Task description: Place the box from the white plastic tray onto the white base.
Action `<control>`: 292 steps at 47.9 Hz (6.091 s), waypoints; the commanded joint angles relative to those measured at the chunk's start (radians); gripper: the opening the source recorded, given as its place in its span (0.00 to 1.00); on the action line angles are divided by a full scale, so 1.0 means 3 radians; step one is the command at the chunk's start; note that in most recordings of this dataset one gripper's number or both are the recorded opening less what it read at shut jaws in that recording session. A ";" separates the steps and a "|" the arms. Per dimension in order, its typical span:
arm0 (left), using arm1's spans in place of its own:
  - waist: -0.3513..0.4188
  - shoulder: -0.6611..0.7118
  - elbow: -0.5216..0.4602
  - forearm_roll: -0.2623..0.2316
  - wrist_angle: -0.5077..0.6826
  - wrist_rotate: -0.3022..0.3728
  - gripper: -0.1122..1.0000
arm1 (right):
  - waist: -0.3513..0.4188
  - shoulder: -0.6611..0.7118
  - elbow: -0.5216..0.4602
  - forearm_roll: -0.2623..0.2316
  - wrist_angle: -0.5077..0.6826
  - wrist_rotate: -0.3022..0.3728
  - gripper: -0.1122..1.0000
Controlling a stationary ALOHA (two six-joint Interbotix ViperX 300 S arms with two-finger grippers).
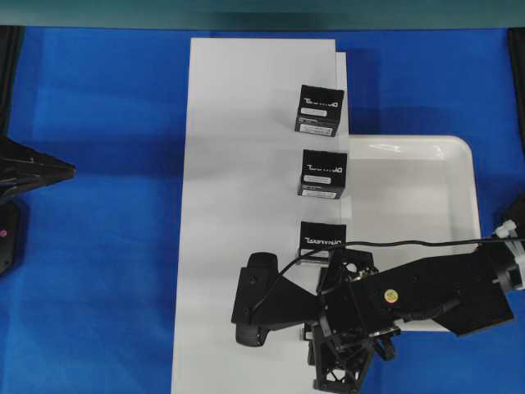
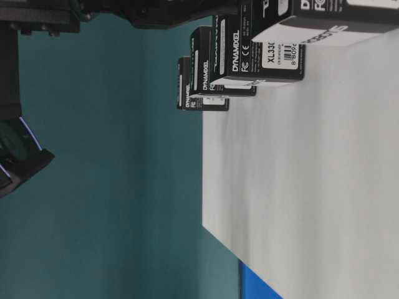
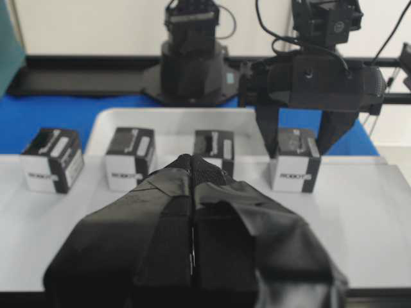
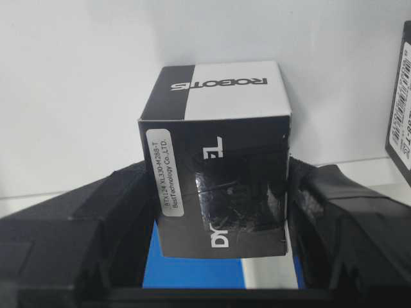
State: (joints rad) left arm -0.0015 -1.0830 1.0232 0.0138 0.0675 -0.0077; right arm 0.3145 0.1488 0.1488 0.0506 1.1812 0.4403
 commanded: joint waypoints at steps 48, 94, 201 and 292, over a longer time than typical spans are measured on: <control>-0.0005 0.0041 -0.0102 0.0005 -0.0102 -0.0026 0.03 | 0.0000 0.0000 0.0092 -0.0307 -0.0118 -0.0184 0.99; 0.0000 0.0082 -0.0082 0.0005 -0.0087 -0.0015 0.03 | 0.0015 -0.0026 -0.0112 -0.0251 -0.0143 -0.0199 0.98; -0.0066 0.0138 -0.0112 0.0010 -0.0092 -0.0031 0.03 | -0.0281 -0.2552 0.1033 -0.0997 -0.2020 -0.0087 0.97; -0.0220 0.0210 -0.0199 0.0010 -0.0164 -0.0138 0.03 | -0.0491 -0.5011 0.2649 -0.1002 -0.2153 -0.0112 0.93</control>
State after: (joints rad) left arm -0.0660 -1.0278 0.9956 0.0138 0.0322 -0.0476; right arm 0.1687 -1.3514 0.9434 -0.2485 0.5400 0.4080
